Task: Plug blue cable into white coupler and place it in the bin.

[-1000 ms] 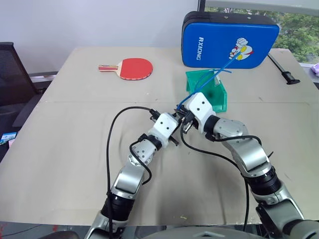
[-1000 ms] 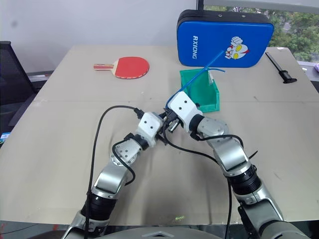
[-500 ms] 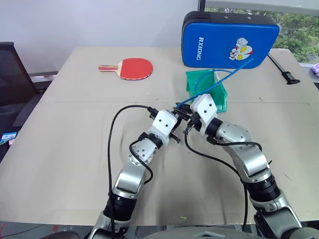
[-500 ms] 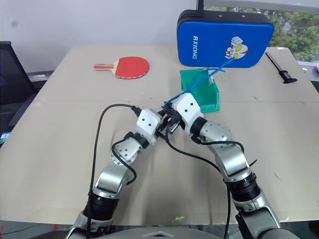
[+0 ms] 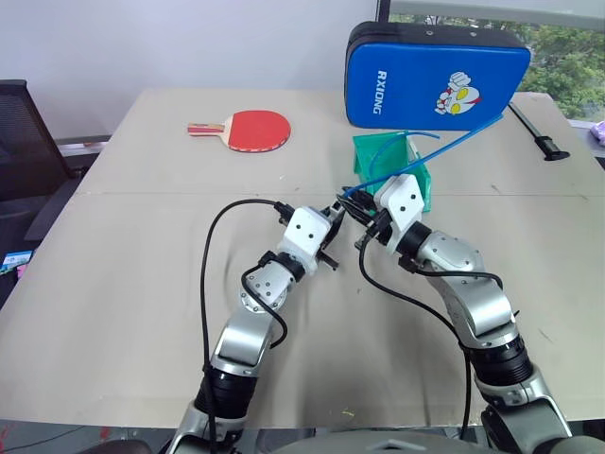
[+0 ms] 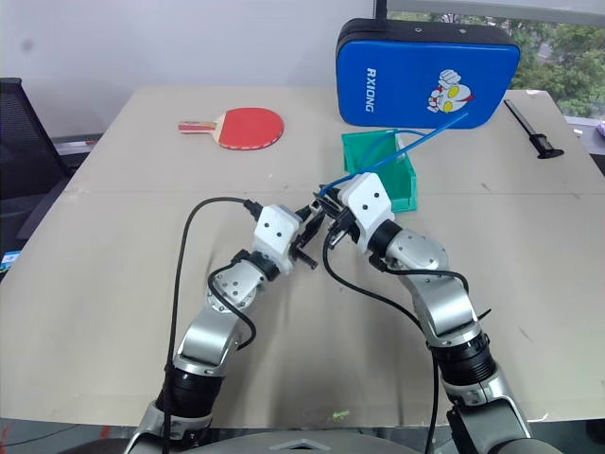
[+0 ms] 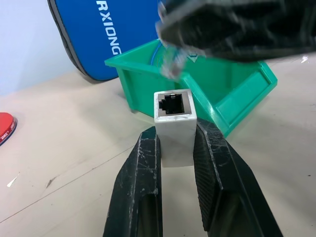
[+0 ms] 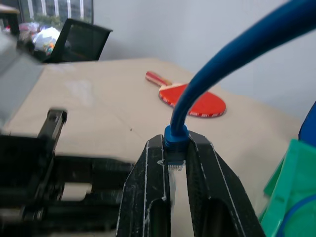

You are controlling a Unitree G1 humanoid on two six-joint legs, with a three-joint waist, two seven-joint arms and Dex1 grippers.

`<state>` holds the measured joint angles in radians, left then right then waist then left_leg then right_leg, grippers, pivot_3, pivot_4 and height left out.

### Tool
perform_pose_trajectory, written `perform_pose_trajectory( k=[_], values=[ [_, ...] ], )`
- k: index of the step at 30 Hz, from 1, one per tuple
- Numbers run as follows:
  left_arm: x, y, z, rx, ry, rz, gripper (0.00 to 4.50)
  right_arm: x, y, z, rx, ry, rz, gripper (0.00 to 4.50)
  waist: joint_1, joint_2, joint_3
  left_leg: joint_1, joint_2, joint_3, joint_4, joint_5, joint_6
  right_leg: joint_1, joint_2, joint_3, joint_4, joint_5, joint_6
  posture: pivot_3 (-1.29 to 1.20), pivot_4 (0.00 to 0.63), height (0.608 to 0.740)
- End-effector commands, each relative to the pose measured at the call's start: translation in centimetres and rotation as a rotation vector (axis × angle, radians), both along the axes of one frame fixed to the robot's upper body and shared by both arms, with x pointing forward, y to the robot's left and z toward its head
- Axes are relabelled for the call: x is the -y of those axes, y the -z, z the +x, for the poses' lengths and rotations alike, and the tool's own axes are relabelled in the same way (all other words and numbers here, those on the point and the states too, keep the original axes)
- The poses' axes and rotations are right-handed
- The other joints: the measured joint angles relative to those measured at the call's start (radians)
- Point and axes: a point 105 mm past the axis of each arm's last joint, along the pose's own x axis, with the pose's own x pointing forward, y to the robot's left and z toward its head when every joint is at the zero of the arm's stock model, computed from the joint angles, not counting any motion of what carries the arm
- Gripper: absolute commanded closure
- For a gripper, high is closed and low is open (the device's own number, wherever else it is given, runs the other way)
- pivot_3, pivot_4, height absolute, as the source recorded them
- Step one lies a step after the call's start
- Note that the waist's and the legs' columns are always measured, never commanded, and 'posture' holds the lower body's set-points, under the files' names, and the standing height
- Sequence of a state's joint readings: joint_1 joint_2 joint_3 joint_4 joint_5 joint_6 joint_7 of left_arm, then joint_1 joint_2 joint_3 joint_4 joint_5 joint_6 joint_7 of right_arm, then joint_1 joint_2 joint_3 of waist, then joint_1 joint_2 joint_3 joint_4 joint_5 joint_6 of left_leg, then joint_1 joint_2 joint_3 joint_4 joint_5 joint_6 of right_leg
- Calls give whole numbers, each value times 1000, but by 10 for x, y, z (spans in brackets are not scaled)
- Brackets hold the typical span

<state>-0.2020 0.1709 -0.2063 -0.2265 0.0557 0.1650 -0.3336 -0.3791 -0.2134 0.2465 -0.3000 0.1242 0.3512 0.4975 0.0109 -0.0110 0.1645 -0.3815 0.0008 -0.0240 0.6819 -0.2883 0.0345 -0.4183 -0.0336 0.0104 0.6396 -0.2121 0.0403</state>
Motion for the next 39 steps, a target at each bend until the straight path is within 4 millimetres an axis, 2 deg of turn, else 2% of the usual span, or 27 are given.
perform_pose_trajectory(
  k=[1,6,23,39],
  values=[
    [5,-17,-3,63,21,-15,4212,-4,-3,-4,16,-17,-12,4500,0,0,0,0,0,0,0,0,0,0,0,0,0,0,0,0,150,740],
    [6,-17,-4,66,26,-13,4212,-1,5,0,-6,13,-39,4500,0,0,0,0,0,0,0,0,0,0,0,0,0,0,0,0,150,740],
    [12,-17,-9,71,58,5,4212,-9,14,-4,-28,-21,-99,4500,0,0,0,0,0,0,0,0,0,0,0,0,0,0,0,0,150,740],
    [8,-16,-7,49,31,-32,4212,5,14,-3,-48,24,-77,4500,0,0,0,0,0,0,0,0,0,0,0,0,0,0,0,0,150,740]
  ],
)
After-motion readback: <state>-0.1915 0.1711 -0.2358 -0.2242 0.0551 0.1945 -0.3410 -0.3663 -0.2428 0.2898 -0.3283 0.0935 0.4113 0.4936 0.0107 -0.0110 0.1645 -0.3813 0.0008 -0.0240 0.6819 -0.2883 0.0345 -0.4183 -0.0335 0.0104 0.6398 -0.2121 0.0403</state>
